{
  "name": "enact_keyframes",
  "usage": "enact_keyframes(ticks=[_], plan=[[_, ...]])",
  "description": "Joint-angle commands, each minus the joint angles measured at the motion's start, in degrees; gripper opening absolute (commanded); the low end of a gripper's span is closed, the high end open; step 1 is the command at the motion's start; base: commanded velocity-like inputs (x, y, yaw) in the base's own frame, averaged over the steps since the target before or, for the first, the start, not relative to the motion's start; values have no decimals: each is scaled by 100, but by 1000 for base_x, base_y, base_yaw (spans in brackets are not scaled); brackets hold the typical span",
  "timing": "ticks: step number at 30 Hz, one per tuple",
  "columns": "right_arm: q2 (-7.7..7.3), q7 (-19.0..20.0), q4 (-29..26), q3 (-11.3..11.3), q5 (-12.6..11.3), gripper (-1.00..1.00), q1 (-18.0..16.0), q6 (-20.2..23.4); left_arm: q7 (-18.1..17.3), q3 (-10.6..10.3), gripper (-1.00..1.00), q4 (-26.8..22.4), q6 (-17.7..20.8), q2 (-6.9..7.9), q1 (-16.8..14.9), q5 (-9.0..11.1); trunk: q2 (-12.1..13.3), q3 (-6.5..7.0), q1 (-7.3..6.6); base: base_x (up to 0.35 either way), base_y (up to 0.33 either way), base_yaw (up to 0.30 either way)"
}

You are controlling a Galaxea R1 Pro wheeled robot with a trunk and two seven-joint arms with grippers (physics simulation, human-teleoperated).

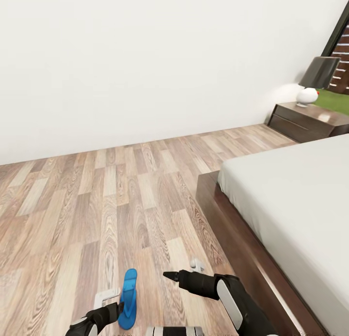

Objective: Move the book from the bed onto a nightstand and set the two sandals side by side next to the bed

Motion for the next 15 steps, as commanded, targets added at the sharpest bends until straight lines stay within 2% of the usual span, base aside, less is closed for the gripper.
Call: enact_keyframes(ticks=[1, 15], plan=[[0, -3, -5, -2, -27, 100, -2, 36, 4, 16, 100, -10, 37, -5, -1, 60, -4, -27, 1, 0, 0, 0], [0, -3, -8, -2, -27, 100, -2, 36, 4, 16, 100, -6, 37, -5, -1, 60, -22, -338, 37, 0, 0, 0]])
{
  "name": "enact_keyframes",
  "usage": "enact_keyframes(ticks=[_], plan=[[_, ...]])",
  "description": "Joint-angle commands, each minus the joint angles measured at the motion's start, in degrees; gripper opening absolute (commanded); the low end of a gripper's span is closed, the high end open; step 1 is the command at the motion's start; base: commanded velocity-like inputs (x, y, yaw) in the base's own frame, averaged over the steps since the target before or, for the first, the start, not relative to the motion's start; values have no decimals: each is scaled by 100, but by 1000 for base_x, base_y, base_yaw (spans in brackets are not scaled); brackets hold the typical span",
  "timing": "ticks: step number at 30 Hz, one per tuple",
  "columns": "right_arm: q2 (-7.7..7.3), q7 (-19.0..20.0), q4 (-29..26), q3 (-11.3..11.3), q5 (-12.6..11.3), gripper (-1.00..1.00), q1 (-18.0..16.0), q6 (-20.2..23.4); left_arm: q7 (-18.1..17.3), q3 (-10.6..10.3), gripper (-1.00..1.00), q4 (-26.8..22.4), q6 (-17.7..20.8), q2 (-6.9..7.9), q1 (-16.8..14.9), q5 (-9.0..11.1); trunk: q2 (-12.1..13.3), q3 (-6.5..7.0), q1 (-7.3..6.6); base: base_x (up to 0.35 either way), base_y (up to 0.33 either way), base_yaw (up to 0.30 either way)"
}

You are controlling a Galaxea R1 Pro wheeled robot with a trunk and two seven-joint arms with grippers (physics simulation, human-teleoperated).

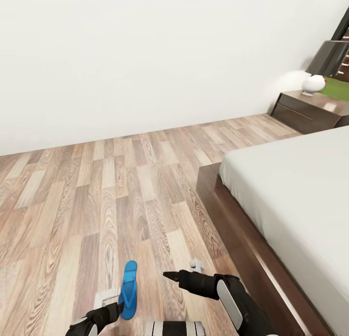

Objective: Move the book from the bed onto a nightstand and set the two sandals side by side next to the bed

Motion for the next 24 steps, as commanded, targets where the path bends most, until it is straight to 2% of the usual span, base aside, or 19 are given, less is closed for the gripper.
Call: enact_keyframes(ticks=[1, 10, 12, 14, 15, 16, 18, 19, 21, 24], plan=[[0, -4, -5, -2, -27, 100, -2, 36, 4, 16, 100, -10, 37, -5, -1, 60, -3, -27, 1, 0, 0, 0], [-4, 28, -9, -14, -49, 100, -2, 45, 4, 16, 100, -11, 37, -5, -1, 60, -14, -204, 22, 0, 0, 0], [-6, 49, -12, -27, -209, 100, -2, 58, 4, 16, 100, -9, 37, -5, -1, 60, -14, -204, 22, 0, 0, 0], [-8, 70, -36, -32, -1418, 100, -2, 99, 4, 16, 100, -13, 37, -5, -1, 60, -14, -204, 22, 0, 0, 0], [-13, 72, -48, -24, -1798, 100, -2, 108, 4, 16, 100, -14, 37, -5, -1, 60, -14, -204, 22, 0, 0, 0], [-16, 73, -52, -21, -1976, 100, -2, 113, 4, 16, 100, -14, 37, -5, -1, 60, -14, -204, 22, 0, 0, 0], [-29, 75, -71, -15, -2523, 100, -2, 154, 4, 16, 100, -13, 37, -5, -1, 60, -14, -204, 22, 0, 0, 0], [-31, 75, -77, -13, -2691, 100, -2, 198, 4, 16, 100, -14, 37, -5, -1, 60, -14, -204, 22, 0, 0, 0], [-37, 76, -81, -12, -2848, 100, -2, 273, 4, 15, 100, -13, 37, -5, -1, 60, -14, -204, 22, 0, 0, 0], [-42, 73, -85, -15, -2971, 100, -2, 357, 2, 14, 100, -12, 37, -5, -1, 60, -14, -204, 22, 0, 0, 0]])
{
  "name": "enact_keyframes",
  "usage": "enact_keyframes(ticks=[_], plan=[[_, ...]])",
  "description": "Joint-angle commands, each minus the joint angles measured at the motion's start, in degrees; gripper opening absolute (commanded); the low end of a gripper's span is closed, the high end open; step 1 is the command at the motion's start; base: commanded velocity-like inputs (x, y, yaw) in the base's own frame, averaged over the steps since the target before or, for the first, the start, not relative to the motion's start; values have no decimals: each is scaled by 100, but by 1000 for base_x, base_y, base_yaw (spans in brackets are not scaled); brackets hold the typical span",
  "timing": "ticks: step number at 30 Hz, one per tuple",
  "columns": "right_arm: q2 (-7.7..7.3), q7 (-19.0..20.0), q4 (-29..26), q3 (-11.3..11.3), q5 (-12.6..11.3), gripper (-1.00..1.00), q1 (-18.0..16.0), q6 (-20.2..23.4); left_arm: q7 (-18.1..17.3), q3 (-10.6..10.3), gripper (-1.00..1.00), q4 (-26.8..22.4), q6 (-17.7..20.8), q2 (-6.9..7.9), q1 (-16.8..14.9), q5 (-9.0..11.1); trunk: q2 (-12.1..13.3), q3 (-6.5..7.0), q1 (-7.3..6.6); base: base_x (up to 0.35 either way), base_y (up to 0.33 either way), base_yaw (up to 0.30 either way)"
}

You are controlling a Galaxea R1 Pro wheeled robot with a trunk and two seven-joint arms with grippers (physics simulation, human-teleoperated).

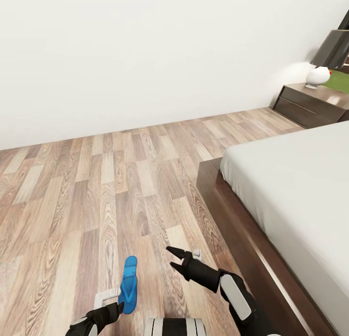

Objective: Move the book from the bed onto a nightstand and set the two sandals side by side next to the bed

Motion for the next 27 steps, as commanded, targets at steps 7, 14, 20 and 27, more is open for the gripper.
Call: enact_keyframes(ticks=[7, 14, 20, 27], plan=[[-1, -9, 7, -7, -58, 100, -2, 55, 4, 18, 100, -9, 34, -5, -1, 60, -2, -4, -1, 0, 0, 0], [-1, -16, 14, -6, -61, 100, -2, 51, 1, 13, 100, -8, 33, -5, -1, 60, -10, -137, 14, 0, 0, 0], [9, -40, 20, 0, -37, 100, -2, 35, 2, 14, 100, -8, 32, -5, -1, 60, -15, -226, 25, 0, 0, 0], [23, -54, 31, 2, -14, 100, -2, 8, -1, 10, 100, -13, 37, -5, -1, 57, -15, -226, 25, 0, 0, 0]])
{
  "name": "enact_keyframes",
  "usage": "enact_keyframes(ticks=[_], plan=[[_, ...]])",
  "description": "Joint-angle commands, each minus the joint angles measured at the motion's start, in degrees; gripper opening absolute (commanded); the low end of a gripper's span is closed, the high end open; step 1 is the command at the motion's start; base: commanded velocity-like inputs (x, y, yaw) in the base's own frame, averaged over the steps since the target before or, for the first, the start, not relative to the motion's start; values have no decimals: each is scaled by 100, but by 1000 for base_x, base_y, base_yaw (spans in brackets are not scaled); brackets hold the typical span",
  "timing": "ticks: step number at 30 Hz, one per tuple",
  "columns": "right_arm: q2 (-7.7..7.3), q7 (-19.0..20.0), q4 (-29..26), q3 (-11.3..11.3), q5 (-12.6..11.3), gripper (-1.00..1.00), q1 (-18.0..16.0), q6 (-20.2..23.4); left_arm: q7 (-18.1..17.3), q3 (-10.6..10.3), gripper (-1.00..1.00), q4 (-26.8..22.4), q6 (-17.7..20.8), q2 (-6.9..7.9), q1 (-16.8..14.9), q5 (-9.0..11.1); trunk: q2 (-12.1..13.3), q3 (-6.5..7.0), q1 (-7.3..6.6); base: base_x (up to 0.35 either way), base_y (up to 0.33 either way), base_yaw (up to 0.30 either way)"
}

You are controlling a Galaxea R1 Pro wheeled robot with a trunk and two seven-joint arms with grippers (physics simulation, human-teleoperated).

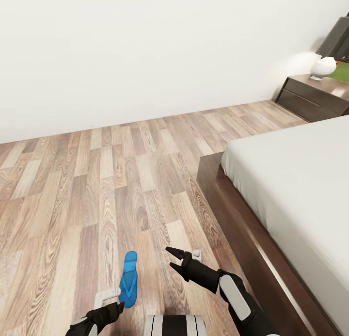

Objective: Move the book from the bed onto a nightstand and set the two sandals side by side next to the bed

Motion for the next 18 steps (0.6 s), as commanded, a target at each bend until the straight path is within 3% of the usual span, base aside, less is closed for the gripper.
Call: enact_keyframes(ticks=[1, 6, 8, 13, 18], plan=[[2, 1, 1, -3, -17, 100, -2, 25, 1, 17, 100, -18, 42, -5, -1, 60, -2, -4, -1, 0, 0, 0], [10, -2, 3, -3, -14, 100, -2, 17, 15, -17, 100, -401, 228, -67, -105, 55, -2, -4, -1, 0, 0, 0], [11, -2, 8, -3, -14, 100, -2, 16, 20, -48, 100, -697, 695, -109, -424, 48, -2, -4, -1, 0, 0, 0], [11, -2, 11, -3, -14, 100, -2, 14, 30, -157, 100, -840, 1466, -152, -998, 50, -2, -4, -1, 0, 0, 0], [11, -2, 17, -3, -14, 100, -2, 8, 3, -203, 100, -837, 1645, -171, -1147, 59, -2, -4, -1, 0, 0, 0]])
